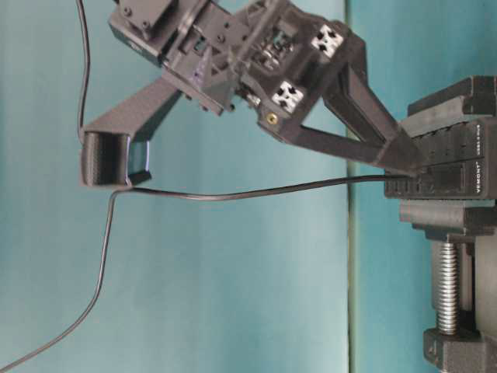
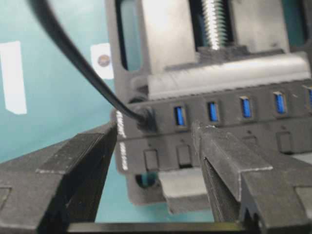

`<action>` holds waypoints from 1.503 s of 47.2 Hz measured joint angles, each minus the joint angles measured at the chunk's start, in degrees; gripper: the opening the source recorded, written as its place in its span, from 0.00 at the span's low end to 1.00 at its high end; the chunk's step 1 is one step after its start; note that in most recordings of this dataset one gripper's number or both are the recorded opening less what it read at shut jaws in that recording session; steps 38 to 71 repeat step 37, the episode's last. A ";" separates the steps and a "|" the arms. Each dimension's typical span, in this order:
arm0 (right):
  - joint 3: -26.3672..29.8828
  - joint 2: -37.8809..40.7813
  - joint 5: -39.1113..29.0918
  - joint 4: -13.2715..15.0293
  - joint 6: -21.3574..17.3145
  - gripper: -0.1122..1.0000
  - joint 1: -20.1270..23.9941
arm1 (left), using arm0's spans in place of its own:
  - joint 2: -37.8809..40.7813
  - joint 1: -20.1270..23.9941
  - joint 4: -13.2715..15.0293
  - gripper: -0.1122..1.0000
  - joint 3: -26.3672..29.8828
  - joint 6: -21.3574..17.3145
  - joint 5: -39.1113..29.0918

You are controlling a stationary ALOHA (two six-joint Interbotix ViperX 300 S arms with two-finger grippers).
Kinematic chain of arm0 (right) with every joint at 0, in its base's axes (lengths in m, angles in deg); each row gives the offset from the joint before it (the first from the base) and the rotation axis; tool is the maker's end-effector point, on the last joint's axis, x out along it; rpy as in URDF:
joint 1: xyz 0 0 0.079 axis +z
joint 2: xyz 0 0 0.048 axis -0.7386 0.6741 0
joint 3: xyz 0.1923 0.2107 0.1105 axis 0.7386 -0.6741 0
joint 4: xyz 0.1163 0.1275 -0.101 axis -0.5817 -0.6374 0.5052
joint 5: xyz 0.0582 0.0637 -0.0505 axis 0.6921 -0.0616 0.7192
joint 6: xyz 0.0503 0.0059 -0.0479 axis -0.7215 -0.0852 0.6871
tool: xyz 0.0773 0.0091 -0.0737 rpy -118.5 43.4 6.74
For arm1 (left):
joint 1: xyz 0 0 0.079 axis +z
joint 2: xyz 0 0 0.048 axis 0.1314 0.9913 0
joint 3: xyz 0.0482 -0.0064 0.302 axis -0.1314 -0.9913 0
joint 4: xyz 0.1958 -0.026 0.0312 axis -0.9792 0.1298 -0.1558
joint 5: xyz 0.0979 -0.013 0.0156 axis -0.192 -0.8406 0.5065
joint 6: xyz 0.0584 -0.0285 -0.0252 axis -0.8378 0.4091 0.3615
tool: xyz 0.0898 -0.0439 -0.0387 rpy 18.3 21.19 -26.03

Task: Insert the USB into the front port of the fixed hub.

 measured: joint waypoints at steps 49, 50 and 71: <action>-0.44 -1.41 0.97 0.00 0.00 0.73 0.53 | 0.00 0.00 0.00 0.10 -0.26 0.00 0.00; -0.44 -1.41 0.97 0.00 0.00 0.73 0.53 | 0.00 0.00 0.00 0.10 -0.26 0.00 0.00; -0.44 -1.41 0.97 0.00 0.00 0.73 0.53 | 0.00 0.00 0.00 0.10 -0.26 0.00 0.00</action>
